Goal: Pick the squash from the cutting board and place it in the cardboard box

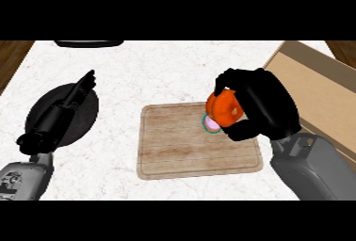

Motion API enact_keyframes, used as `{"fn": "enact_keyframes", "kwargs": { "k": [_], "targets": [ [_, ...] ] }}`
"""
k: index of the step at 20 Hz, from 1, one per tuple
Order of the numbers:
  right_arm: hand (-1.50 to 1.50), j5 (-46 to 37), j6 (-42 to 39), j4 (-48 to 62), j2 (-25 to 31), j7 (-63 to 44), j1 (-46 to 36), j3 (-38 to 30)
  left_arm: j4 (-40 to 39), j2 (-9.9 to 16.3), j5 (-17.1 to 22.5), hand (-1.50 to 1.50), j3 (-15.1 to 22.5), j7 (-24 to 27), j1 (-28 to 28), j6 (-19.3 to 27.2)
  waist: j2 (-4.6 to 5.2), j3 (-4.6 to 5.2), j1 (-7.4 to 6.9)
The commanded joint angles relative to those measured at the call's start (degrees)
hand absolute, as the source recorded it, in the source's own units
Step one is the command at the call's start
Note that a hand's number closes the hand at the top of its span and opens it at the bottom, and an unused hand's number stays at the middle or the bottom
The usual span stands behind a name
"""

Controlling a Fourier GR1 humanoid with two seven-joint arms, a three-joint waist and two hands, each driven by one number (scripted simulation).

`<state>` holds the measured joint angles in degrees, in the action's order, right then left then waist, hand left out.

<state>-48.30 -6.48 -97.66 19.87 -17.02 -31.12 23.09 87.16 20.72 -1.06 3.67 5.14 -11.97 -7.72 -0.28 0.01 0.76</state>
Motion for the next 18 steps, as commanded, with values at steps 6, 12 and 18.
{"fn": "enact_keyframes", "kwargs": {
  "k": [6, 12, 18],
  "targets": [
    [1.5, 5.0, 1.7, 1.2, 1.5, -7.7, -2.8, -19.5, -0.4, -3.3, -2.8, 0.0, 1.8, -0.4, -0.3, 1.9, 0.31, -0.02, -0.56],
    [1.5, 8.7, 0.7, 15.5, 7.6, -3.2, -10.9, -30.4, 3.9, -0.8, -0.8, 0.0, -0.4, 0.3, 3.0, -1.3, 0.4, -0.01, -1.87],
    [1.5, 7.2, -1.9, 29.4, 15.7, 8.6, -9.7, -31.5, 1.8, -3.7, -4.2, 0.0, 1.2, -0.8, -0.4, 1.0, 0.57, -0.05, -1.42]
  ]
}}
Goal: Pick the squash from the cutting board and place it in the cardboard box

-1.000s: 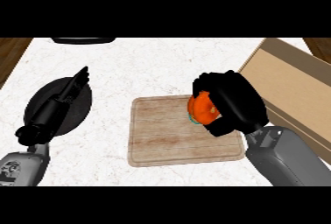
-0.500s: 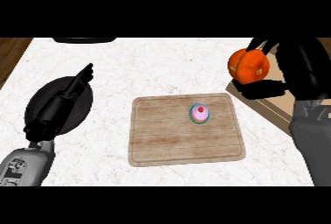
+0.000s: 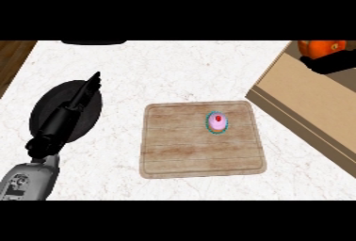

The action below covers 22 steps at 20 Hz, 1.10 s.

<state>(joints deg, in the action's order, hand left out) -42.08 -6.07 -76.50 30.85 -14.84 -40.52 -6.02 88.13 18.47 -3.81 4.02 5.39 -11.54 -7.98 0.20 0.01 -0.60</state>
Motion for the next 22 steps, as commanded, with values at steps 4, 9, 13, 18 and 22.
{"fn": "enact_keyframes", "kwargs": {
  "k": [4, 9, 13, 18, 22],
  "targets": [
    [1.5, 0.8, -11.3, 15.5, 6.6, 5.2, -1.8, -0.1, -0.6, 0.0, 0.1, 0.0, -0.7, 1.4, 0.5, -1.1, 0.12, 0.01, -0.48],
    [1.5, 0.9, -15.4, 29.6, 11.7, 16.2, -5.5, -1.0, -2.3, -1.1, 0.0, 0.0, -1.1, -2.3, -4.8, -0.9, 0.4, -0.04, -0.59],
    [1.5, -2.9, -17.4, 36.5, 13.5, 18.9, -4.8, 1.8, -0.3, -1.0, -0.8, 0.0, -0.5, -2.6, -3.6, -1.2, 0.36, -0.06, -0.76],
    [-1.5, -2.9, -18.9, 44.4, 13.5, 31.6, -5.4, 2.7, -0.5, -1.6, -1.9, 0.0, -0.1, -1.5, -3.0, -1.0, 0.49, -0.11, -1.05],
    [-1.5, 1.8, -18.0, 43.3, 13.7, 38.1, -6.9, -2.0, -0.1, -1.3, -1.1, 0.0, -1.1, 0.3, 0.9, -1.6, 0.04, -0.06, -0.47]
  ]
}}
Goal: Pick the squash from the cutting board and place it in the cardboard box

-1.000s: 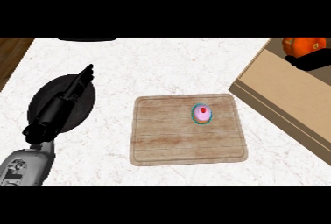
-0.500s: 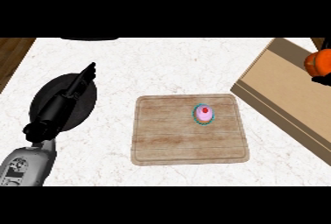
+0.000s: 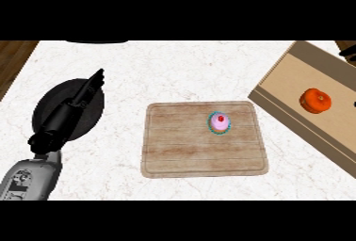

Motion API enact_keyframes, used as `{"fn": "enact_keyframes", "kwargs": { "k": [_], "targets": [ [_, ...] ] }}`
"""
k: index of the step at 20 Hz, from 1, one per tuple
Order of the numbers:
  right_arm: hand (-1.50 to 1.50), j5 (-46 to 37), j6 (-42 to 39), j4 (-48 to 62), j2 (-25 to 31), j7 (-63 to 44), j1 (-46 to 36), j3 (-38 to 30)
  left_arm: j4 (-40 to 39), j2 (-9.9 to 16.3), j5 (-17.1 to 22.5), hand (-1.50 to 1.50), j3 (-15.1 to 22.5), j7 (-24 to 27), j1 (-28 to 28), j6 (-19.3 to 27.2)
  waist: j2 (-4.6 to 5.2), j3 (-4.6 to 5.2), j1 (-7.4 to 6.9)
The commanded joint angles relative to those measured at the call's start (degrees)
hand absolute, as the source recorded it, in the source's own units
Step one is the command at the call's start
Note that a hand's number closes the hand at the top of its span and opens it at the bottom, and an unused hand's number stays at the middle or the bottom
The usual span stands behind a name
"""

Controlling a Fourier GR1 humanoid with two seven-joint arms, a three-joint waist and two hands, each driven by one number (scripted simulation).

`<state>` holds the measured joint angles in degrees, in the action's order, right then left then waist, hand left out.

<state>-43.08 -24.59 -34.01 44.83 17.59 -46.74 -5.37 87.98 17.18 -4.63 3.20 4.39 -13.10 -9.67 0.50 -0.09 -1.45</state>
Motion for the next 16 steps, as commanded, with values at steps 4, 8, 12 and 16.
{"fn": "enact_keyframes", "kwargs": {
  "k": [4, 8, 12, 16],
  "targets": [
    [-1.5, 17.0, 1.6, 4.1, -4.9, 5.3, -5.1, -16.9, -0.6, -0.3, 0.0, 0.0, -0.1, -0.1, -0.3, -0.1, -0.32, -0.17, 0.71],
    [-1.5, 27.4, 0.1, 10.7, -4.9, 1.4, -6.3, -28.2, 0.0, -0.8, 0.0, 0.0, -0.6, -0.8, -0.5, 0.8, -0.05, -0.16, 0.65],
    [-1.5, 31.5, 0.2, 15.4, -0.1, -3.3, -7.1, -33.4, -1.6, -1.3, -0.9, 0.0, 0.2, 1.8, 0.9, 0.5, 0.19, -0.01, 0.42],
    [-1.5, 32.0, 2.5, 18.3, 3.2, 0.2, -5.3, -34.9, -0.3, 0.7, 1.3, 0.0, -1.8, 1.1, -0.1, -2.2, 0.41, -0.09, -0.68]
  ]
}}
